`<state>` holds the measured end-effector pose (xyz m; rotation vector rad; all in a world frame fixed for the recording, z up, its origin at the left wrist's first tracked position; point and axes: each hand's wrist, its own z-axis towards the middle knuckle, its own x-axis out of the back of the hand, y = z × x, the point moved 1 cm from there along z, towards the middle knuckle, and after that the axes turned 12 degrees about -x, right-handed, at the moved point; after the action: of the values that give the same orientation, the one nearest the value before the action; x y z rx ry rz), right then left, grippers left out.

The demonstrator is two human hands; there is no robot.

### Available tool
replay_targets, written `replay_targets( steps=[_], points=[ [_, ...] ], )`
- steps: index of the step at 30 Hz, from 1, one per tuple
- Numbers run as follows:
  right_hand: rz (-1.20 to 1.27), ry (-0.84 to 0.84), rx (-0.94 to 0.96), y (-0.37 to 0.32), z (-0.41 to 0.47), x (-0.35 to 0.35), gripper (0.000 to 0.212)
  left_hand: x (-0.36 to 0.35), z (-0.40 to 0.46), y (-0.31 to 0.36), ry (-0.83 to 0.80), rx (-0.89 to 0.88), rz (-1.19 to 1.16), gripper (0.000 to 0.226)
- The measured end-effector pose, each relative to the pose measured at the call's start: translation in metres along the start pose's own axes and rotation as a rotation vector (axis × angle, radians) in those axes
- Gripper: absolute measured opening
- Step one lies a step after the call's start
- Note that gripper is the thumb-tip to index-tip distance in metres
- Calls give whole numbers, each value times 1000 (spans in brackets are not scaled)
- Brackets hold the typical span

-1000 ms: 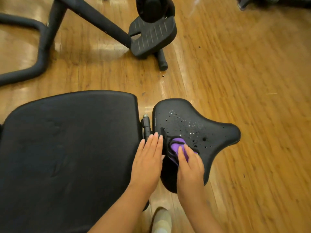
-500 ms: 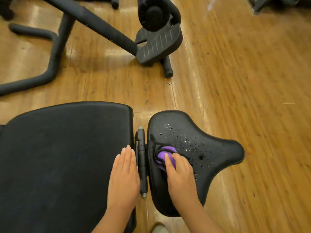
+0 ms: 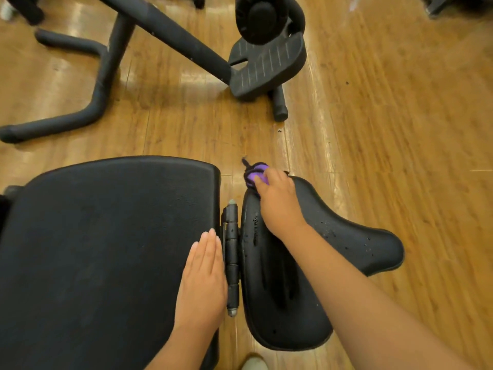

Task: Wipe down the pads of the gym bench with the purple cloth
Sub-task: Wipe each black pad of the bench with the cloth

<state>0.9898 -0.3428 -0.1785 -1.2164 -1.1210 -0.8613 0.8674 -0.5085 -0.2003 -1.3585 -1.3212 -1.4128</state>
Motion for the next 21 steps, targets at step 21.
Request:
replay_targets(
  steps=[21],
  points=[
    [5,23,66,5,-186,-7,34,2,1,-1,-29,-17,-14,65]
  ],
)
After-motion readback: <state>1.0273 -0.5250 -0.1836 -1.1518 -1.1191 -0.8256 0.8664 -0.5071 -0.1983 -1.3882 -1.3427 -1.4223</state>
